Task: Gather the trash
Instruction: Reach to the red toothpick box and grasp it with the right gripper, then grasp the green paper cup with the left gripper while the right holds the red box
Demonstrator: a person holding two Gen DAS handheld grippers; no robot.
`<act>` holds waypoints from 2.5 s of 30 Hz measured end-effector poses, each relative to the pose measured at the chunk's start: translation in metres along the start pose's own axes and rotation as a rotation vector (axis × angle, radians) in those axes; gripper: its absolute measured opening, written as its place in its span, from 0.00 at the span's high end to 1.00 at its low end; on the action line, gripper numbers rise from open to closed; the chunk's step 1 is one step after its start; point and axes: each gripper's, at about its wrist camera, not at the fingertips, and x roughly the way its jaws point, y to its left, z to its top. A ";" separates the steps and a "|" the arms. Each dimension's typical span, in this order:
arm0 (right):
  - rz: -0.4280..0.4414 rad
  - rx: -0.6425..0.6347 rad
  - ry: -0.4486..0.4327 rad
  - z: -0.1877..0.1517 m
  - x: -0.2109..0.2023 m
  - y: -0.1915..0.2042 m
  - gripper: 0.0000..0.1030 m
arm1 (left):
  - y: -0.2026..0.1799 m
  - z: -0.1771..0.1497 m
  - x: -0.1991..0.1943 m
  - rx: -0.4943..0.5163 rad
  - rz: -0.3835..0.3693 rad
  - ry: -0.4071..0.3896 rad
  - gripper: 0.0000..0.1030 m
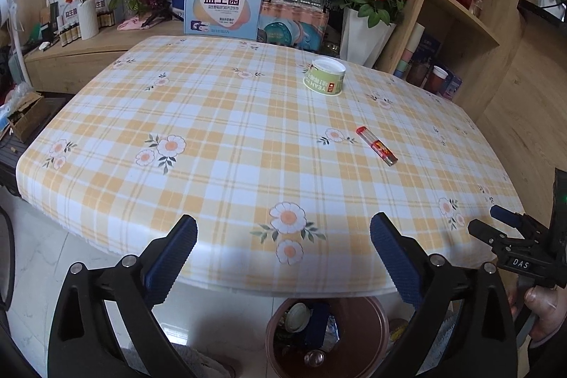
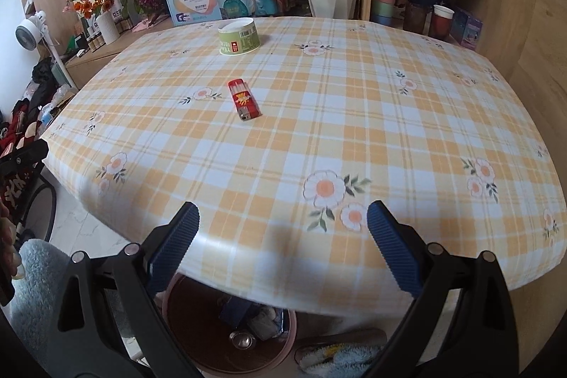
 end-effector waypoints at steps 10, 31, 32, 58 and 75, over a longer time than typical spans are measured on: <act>0.067 -0.056 0.051 0.051 0.060 0.014 0.09 | 0.016 0.028 0.035 -0.008 0.008 0.001 0.07; 0.112 -0.152 0.156 0.112 0.161 0.044 0.74 | 0.000 0.075 0.086 0.075 -0.009 -0.015 0.07; 0.116 -0.159 0.162 0.113 0.161 0.044 0.74 | -0.002 0.078 0.089 0.082 -0.016 -0.014 0.07; 0.058 0.137 0.021 0.102 0.108 -0.098 0.74 | -0.105 0.217 0.308 0.335 -0.019 0.074 0.07; 0.048 0.210 -0.017 0.073 0.067 -0.103 0.74 | -0.089 0.189 0.249 0.371 -0.068 0.080 0.29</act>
